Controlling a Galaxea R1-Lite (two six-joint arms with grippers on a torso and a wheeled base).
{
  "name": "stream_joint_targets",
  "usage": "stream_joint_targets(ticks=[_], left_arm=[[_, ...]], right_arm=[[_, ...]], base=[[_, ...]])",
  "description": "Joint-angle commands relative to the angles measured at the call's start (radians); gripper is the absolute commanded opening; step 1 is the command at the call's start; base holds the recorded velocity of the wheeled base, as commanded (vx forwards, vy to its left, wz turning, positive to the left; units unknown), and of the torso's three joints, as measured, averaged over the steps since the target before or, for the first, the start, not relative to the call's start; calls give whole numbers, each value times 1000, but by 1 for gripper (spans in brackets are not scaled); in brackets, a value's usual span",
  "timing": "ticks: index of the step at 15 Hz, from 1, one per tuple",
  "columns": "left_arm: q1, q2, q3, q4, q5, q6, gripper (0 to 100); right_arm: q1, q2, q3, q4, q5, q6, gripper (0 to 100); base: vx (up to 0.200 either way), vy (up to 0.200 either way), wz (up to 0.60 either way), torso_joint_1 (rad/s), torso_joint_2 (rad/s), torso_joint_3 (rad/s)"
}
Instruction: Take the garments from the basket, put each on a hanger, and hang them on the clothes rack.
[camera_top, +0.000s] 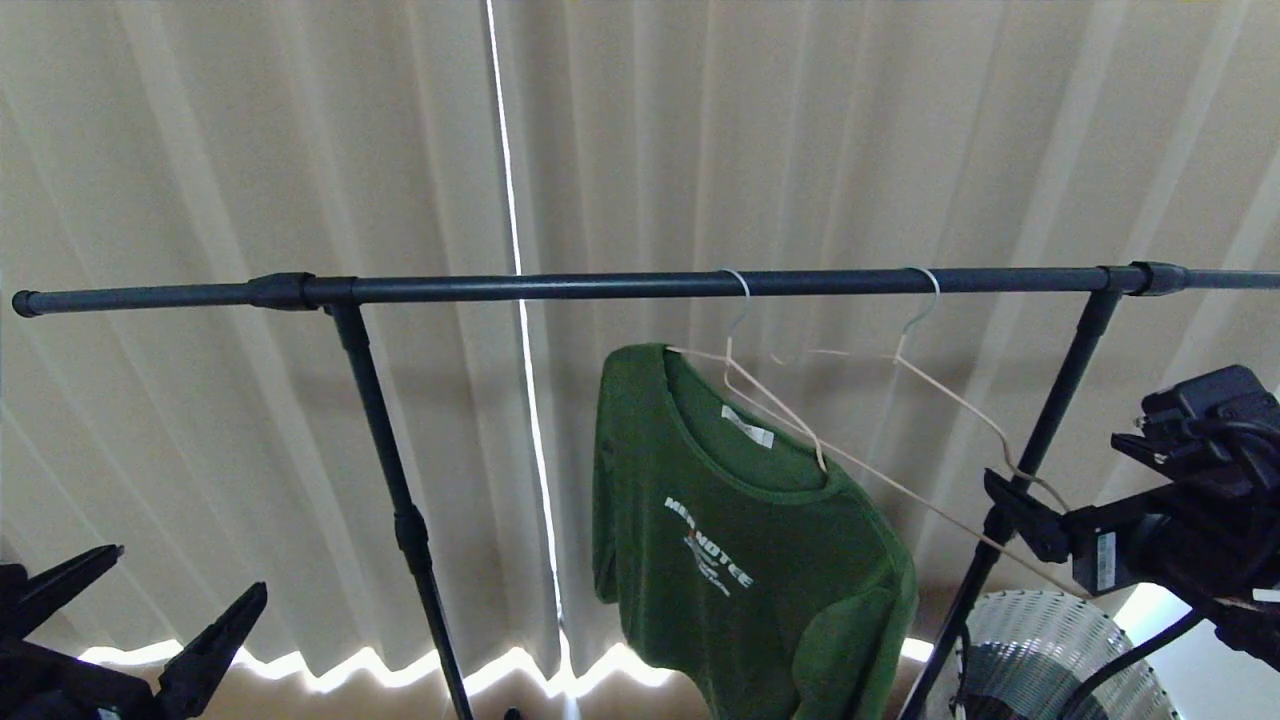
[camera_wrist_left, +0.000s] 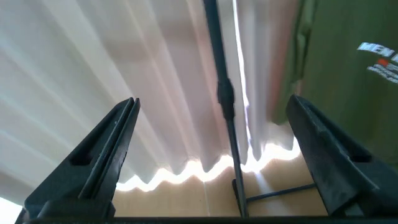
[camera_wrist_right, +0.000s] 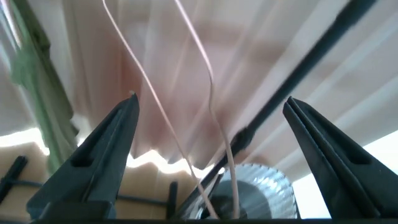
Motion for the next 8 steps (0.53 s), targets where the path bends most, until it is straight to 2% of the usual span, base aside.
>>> stream_joint_targets(ticks=[1, 3, 8], left_arm=[[7, 4, 5, 2, 1, 1, 100], [9, -2, 5, 6, 1, 1, 100], [9, -13, 5, 97, -1, 4, 100]], right_arm=[[-1, -23, 50, -2, -5, 3, 100], [-7, -40, 93, 1, -10, 2, 100], [-30, -79, 223, 0, -4, 5, 100]], base=[[0, 0, 0, 0, 0, 0], [0, 0, 0, 0, 0, 0], [0, 0, 0, 0, 0, 0]])
